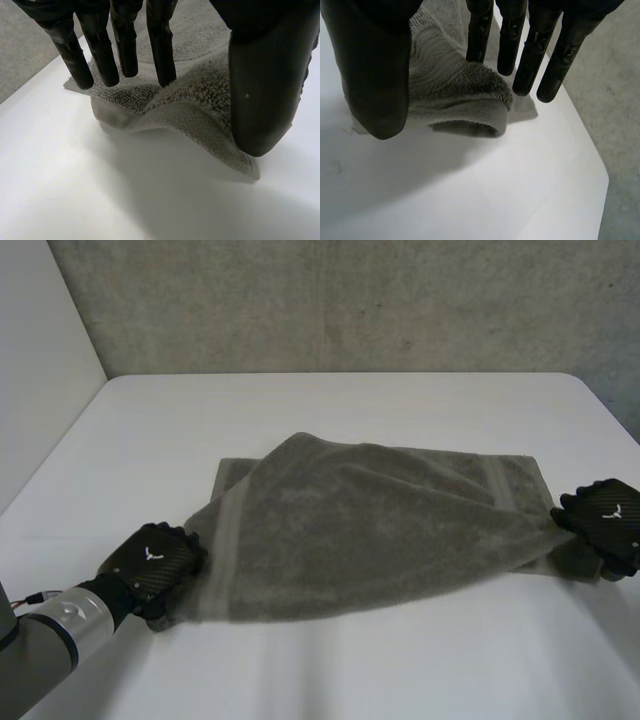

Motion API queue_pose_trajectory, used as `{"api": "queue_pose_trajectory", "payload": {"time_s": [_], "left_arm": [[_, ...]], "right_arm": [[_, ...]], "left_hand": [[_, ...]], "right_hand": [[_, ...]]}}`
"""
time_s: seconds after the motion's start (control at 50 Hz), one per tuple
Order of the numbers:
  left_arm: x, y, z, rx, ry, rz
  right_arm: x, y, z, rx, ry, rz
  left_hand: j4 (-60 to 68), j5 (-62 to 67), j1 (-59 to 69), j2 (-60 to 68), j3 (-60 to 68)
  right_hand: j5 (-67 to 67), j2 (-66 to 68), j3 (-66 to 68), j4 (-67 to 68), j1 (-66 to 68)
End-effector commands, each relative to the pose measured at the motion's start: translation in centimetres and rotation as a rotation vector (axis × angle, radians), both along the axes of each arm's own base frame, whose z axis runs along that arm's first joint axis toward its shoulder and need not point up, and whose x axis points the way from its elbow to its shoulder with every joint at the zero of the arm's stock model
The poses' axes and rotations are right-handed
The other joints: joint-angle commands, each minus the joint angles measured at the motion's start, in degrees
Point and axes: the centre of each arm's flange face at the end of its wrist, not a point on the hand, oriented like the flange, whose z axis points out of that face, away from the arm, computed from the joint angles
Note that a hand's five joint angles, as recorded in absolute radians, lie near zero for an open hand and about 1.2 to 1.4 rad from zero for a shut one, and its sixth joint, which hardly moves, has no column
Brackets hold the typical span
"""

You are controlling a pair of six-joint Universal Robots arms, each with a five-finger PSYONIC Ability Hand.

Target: Fold the towel.

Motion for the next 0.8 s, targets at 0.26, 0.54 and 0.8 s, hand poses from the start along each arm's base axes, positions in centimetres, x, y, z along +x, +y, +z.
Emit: {"api": "queue_pose_trajectory", "payload": {"time_s": [0.26,0.54,0.8], "left_arm": [[-0.4,-2.7,-1.8,0.006,-0.011,-0.001],[-0.5,-2.8,-1.4,-0.006,-0.005,-0.001],[-1.6,-3.1,0.4,-0.039,0.043,-0.015]], "right_arm": [[-2.3,2.0,1.0,0.162,-0.183,-0.037],[-2.5,2.0,0.9,0.17,-0.189,-0.047],[-2.4,2.4,1.6,0.207,-0.206,-0.058]], "left_hand": [[12.1,11.4,11.7,12.1,11.9],[28.2,27.6,27.8,28.2,28.0],[50.0,49.4,49.6,50.1,49.9]], "right_hand": [[3.6,4.4,4.0,4.0,3.7],[3.6,4.4,4.0,4.0,3.7],[4.1,4.9,4.5,4.5,4.2]]}}
